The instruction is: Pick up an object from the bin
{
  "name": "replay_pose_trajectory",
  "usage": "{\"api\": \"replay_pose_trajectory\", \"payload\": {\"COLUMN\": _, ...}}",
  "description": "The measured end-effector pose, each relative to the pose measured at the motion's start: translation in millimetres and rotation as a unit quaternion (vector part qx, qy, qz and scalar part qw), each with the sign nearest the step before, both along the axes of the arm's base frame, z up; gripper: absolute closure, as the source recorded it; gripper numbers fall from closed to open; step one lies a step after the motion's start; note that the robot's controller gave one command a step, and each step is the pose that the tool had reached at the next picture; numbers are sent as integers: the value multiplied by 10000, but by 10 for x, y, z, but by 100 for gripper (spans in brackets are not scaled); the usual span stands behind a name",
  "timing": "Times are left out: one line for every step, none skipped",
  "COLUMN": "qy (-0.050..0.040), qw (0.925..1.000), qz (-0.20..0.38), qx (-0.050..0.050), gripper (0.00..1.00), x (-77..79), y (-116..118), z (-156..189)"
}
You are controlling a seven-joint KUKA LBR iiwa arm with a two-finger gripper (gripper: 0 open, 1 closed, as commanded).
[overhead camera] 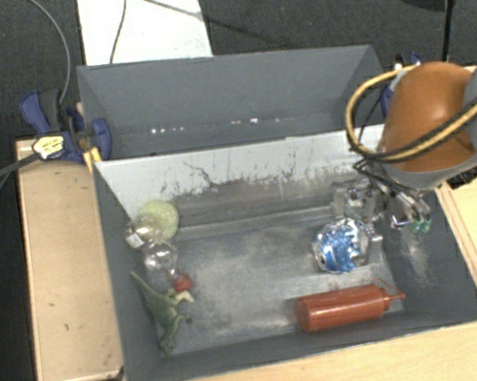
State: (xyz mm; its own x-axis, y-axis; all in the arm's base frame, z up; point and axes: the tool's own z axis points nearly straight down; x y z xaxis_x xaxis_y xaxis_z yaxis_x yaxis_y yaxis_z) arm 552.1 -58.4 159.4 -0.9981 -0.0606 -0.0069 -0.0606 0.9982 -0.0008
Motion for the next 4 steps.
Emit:
{"api": "replay_pose_trajectory", "payload": {"qy": -12, "qw": 9961, "qz": 878, "qx": -9, "gripper": 0, "x": 253, "y": -156, "z": -827}}
{"api": "replay_pose_trajectory", "payload": {"qy": -2, "qw": 9957, "qz": 925, "qx": -4, "gripper": 0, "x": 347, "y": -187, "z": -907}}
{"api": "replay_pose_trajectory", "payload": {"qy": -18, "qw": 9962, "qz": 876, "qx": -4, "gripper": 0, "x": 257, "y": -157, "z": -816}}
{"api": "replay_pose_trajectory", "payload": {"qy": -6, "qw": 9958, "qz": 914, "qx": 7, "gripper": 100, "x": 370, "y": -172, "z": -855}}
